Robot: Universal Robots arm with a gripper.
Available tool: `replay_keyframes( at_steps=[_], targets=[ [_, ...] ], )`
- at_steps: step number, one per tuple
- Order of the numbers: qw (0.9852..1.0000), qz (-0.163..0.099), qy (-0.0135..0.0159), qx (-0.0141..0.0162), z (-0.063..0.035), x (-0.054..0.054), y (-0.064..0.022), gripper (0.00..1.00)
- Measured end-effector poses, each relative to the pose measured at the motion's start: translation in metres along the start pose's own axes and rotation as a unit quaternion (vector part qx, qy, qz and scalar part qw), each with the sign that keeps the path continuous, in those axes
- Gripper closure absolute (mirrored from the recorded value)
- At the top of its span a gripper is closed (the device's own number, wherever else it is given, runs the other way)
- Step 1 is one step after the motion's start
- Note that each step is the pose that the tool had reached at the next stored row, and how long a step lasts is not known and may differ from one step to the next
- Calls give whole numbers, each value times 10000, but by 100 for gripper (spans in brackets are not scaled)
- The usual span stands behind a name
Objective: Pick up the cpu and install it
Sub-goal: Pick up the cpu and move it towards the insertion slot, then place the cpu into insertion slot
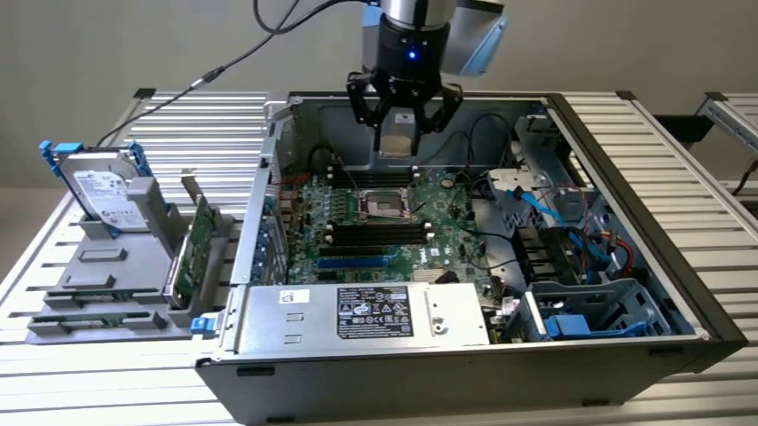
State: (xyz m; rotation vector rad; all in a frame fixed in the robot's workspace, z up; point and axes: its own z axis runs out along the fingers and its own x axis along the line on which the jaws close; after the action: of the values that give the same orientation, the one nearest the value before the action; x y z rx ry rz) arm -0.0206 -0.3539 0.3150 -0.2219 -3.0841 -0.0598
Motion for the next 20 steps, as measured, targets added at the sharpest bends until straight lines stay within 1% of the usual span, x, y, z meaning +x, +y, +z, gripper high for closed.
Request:
replay_keyframes(
  at_steps=[6,8,11,13,16,20],
  targets=[
    [9996,265,-9,-13,101,-24,1,45],
    [9992,389,-14,-20,136,-32,0,45],
    [9981,611,-22,-31,180,-36,-1,45],
    [9969,786,-28,-41,192,-37,-2,45],
    [9943,1063,-37,-54,197,-37,-1,45],
    [9898,1422,-50,-73,199,-37,-2,45]
  ],
)
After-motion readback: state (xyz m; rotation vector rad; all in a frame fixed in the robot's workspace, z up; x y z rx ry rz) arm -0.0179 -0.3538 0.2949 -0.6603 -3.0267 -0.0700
